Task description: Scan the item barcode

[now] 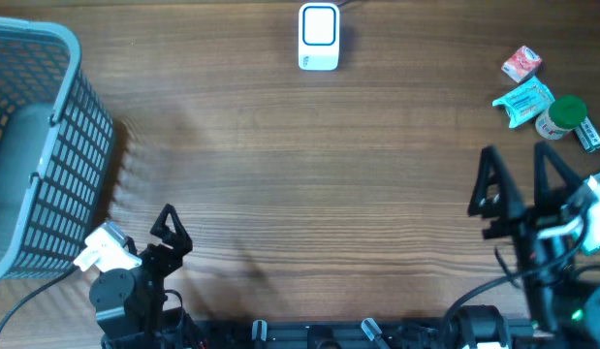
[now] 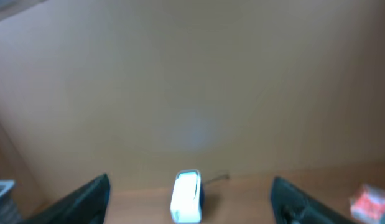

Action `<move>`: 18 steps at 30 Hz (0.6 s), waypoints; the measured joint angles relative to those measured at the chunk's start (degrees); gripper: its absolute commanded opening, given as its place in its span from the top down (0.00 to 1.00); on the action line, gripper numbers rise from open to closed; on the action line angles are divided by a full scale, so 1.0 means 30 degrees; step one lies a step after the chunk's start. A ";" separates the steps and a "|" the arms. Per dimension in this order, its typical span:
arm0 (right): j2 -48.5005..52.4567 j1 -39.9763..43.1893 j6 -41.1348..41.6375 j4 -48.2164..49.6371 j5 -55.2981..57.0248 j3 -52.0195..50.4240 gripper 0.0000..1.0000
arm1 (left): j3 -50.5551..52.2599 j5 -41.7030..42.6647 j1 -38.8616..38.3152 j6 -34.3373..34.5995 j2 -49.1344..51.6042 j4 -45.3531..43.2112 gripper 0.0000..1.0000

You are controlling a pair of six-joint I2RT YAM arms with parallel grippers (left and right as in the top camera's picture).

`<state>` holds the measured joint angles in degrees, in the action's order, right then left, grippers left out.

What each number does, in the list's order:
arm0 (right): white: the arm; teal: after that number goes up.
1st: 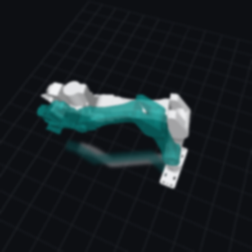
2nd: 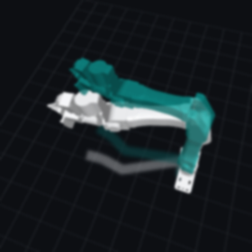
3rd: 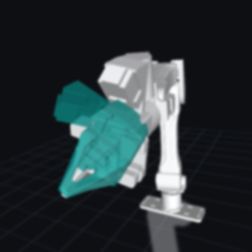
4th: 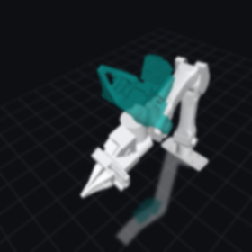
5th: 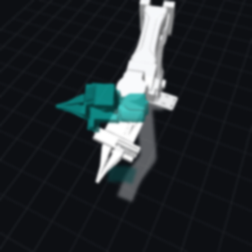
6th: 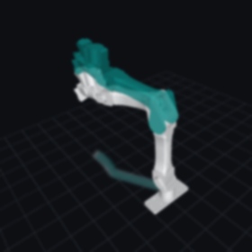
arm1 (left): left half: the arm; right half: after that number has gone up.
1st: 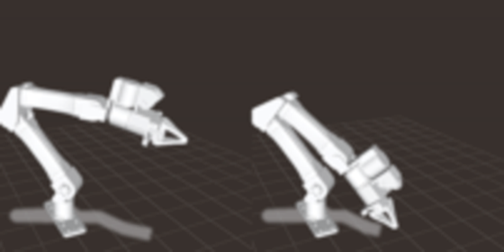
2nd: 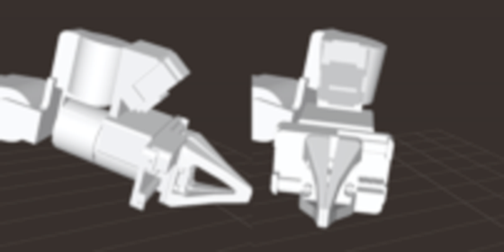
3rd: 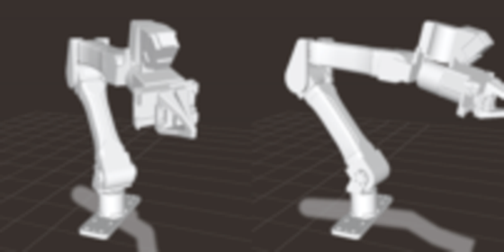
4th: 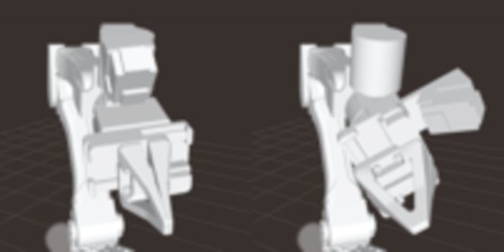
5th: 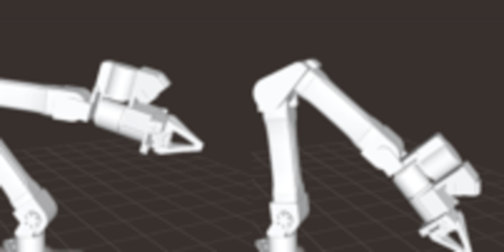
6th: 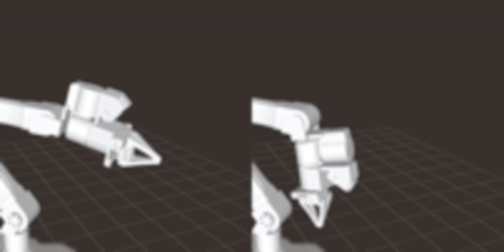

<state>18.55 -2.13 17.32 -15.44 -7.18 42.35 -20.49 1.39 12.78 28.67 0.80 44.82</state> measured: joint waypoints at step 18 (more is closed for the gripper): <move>-0.5843 0.0000 -0.1384 0.6739 0.0073 -1.3967 0.00 | 0.0000 0.0007 0.0000 0.0000 0.0000 -0.0015 0.00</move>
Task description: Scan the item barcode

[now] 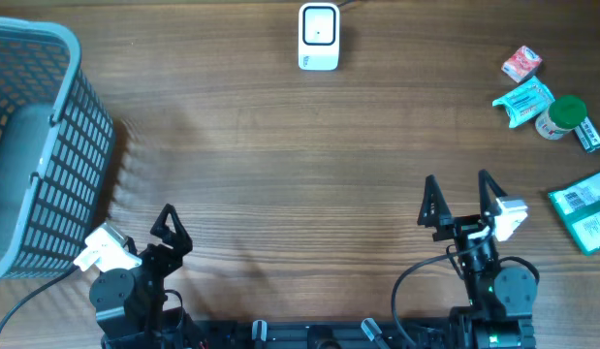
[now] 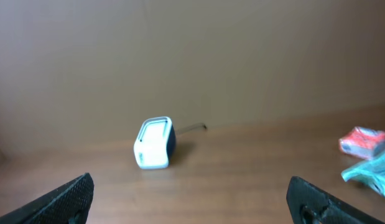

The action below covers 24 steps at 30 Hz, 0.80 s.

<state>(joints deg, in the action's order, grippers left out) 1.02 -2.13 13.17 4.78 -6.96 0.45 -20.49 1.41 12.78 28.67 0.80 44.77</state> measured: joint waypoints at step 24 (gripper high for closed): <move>-0.0029 0.0000 -0.2499 -0.1581 0.0000 -0.0022 0.00 | 0.0000 -0.0007 0.0000 -0.0007 0.0000 0.0000 0.00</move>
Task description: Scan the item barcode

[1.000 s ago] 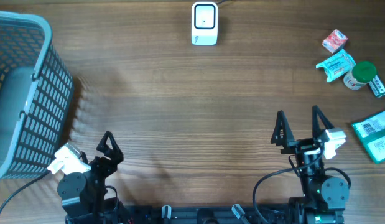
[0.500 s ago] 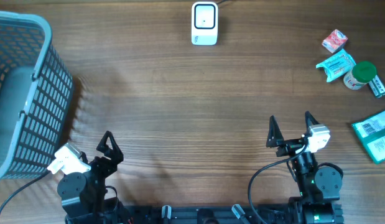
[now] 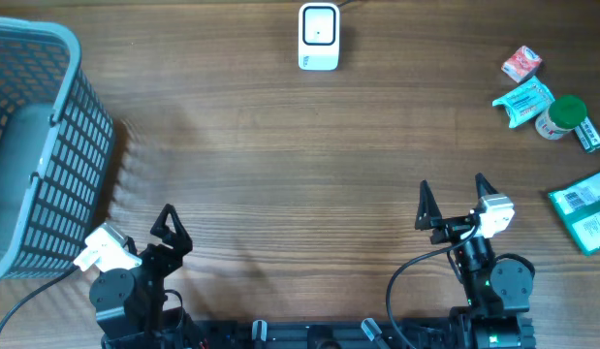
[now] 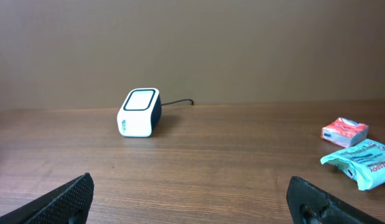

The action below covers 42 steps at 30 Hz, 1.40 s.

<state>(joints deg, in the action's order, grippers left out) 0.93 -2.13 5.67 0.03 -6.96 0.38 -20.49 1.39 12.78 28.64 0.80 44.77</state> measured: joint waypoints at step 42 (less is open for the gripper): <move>-0.0015 0.0000 -0.0211 0.0000 0.0000 0.0000 0.00 | 0.6462 0.1996 -0.5268 -0.6703 -0.0036 -1.3522 0.00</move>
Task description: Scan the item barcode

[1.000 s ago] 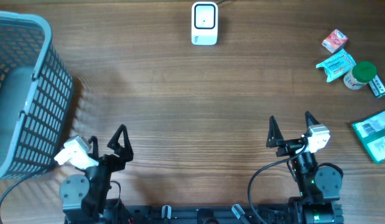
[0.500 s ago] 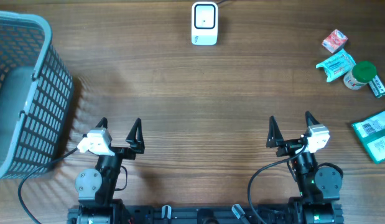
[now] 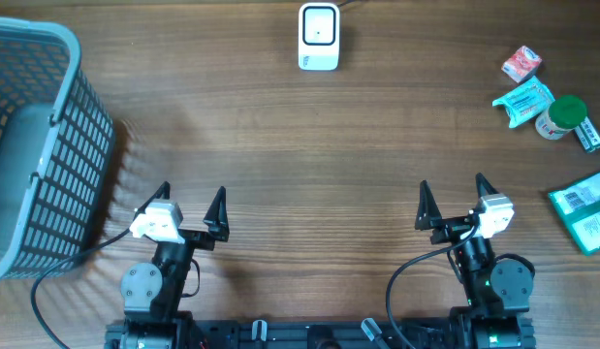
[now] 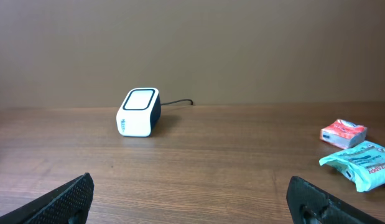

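The white barcode scanner [image 3: 319, 37] stands at the far middle of the table, its cable running off behind; the right wrist view shows the scanner [image 4: 139, 112] ahead and to the left. Items lie at the right: a red packet [image 3: 521, 63], a teal packet [image 3: 523, 102], a green-capped bottle [image 3: 561, 116] and a green box [image 3: 585, 208] at the edge. My right gripper [image 3: 453, 196] is open and empty near the front, well short of them. My left gripper [image 3: 190, 206] is open and empty at the front left. In the right wrist view, the right gripper [image 4: 191, 199] has only bare wood between its fingers.
A grey slatted basket [image 3: 47, 145] fills the left edge of the table, just beyond my left arm. A small dark item [image 3: 588, 136] lies beside the bottle. The red packet [image 4: 343, 132] and teal packet [image 4: 357, 163] show at the right of the right wrist view.
My left arm has shifted right from beside the basket's corner, and its fingers now point forward, spread wide. The right arm and all items are where they were.
First my right gripper was at the far right edge, over the spot where the green box now lies, its camera tilted up. Then it stood near the front with the box uncovered, and its view levelled on the scanner. Now the left gripper stands open too.
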Action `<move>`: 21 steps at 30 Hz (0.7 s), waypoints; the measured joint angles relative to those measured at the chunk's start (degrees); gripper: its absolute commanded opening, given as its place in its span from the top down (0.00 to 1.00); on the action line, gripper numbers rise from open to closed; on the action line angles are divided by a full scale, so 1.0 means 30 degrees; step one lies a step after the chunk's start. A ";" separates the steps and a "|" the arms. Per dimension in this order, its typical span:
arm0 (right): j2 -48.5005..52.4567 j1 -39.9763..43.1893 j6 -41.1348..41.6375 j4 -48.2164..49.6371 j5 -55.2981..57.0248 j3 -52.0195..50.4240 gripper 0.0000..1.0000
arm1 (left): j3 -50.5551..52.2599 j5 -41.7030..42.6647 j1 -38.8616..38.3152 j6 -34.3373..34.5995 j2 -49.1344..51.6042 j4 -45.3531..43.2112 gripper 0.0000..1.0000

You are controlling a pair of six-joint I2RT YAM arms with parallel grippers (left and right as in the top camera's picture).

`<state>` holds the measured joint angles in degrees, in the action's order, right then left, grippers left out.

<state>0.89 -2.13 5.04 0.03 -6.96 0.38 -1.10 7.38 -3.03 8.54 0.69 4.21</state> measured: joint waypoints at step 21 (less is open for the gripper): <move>0.0000 0.0000 0.0000 -0.0007 0.0000 0.0000 0.00 | 0.0007 0.0000 0.0168 -0.0772 0.0000 -0.0015 0.00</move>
<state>0.89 -2.13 5.04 0.01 -6.96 0.38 -1.08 7.38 -2.52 6.22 0.69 4.16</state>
